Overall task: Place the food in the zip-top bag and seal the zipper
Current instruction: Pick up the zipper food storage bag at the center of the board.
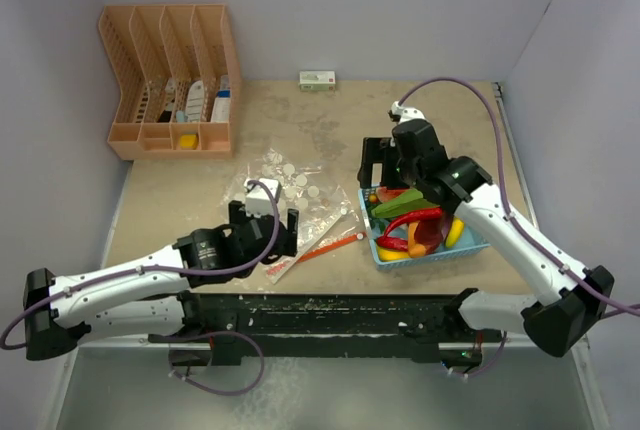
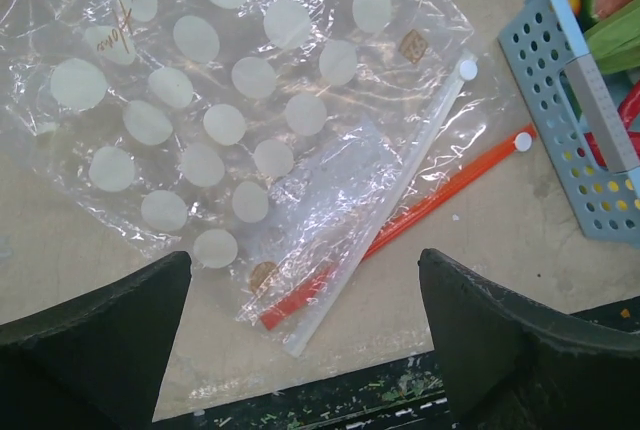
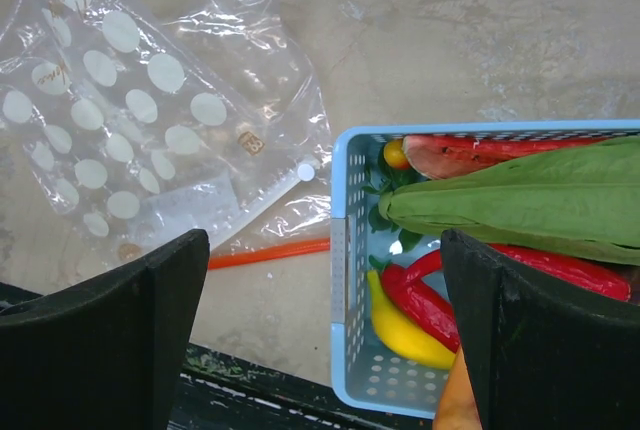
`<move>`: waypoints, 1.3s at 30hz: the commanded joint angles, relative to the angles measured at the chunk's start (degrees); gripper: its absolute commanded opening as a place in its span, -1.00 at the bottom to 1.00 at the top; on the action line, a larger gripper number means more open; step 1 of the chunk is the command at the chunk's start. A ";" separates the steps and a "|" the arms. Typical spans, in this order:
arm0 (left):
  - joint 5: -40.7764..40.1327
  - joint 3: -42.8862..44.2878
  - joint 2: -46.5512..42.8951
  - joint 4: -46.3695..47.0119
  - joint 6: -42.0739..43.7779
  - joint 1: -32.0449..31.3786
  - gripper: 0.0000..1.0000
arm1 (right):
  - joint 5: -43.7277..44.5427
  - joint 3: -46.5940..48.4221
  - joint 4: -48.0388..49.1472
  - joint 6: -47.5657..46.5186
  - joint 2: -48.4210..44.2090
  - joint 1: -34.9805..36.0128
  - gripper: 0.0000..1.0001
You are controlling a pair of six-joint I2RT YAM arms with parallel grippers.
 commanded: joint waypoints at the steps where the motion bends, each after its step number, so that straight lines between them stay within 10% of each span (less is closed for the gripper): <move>1: -1.98 2.74 0.69 -1.50 -2.14 -0.21 0.98 | 1.21 0.18 0.68 0.85 -3.42 0.33 0.99; 19: -3.46 -0.15 -10.62 -5.34 -5.01 -0.20 0.98 | -9.25 -3.95 12.33 -2.04 -3.15 0.33 0.99; 39: -3.12 -2.37 -16.97 -6.57 -3.61 -0.20 0.98 | -16.04 5.68 17.54 -9.79 27.78 4.22 0.86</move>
